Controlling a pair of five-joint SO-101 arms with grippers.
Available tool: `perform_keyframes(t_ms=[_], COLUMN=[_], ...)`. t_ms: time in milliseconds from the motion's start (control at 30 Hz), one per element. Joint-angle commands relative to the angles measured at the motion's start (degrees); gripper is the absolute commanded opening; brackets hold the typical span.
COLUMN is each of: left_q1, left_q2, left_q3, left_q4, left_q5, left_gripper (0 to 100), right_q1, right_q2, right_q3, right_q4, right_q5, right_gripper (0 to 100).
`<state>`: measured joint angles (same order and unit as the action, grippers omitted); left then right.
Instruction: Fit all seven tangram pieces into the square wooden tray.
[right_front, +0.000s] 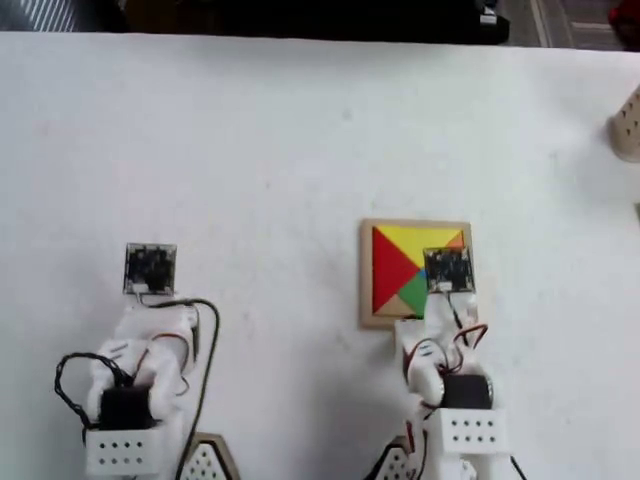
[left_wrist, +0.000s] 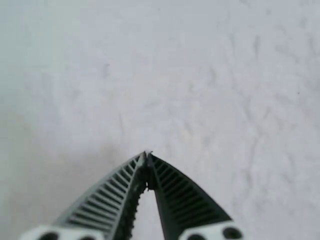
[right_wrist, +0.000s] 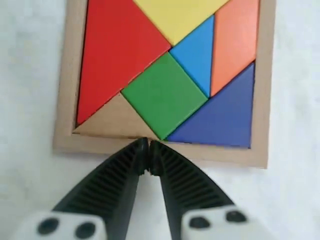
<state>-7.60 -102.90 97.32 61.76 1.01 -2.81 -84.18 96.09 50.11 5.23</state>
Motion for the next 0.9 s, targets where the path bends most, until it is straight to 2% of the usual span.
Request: perform_keyframes(t_ms=[0,100,267,867], left_q1=[-0.4,-0.4,-0.31,-0.31], left_q2=[-0.66,-0.66,-0.57,-0.57], left_q3=[-0.26,-0.26,-0.35,-0.35], left_q4=[3.6,11.08,11.43,11.43], left_q5=[-1.32,-1.32,-1.41,-1.41], left_gripper=[2,2,2,2], right_q1=[-0.04,-0.22,-2.07,-2.86], right_q2=[-7.69,-12.79,-19.3,-18.77], right_q3=[1.05,1.05,0.79,0.79], right_q4=[3.12,13.23,22.81,22.55], right_q5=[0.44,0.79,0.79,0.79], right_gripper=[1.8,2.0,1.8,1.8])
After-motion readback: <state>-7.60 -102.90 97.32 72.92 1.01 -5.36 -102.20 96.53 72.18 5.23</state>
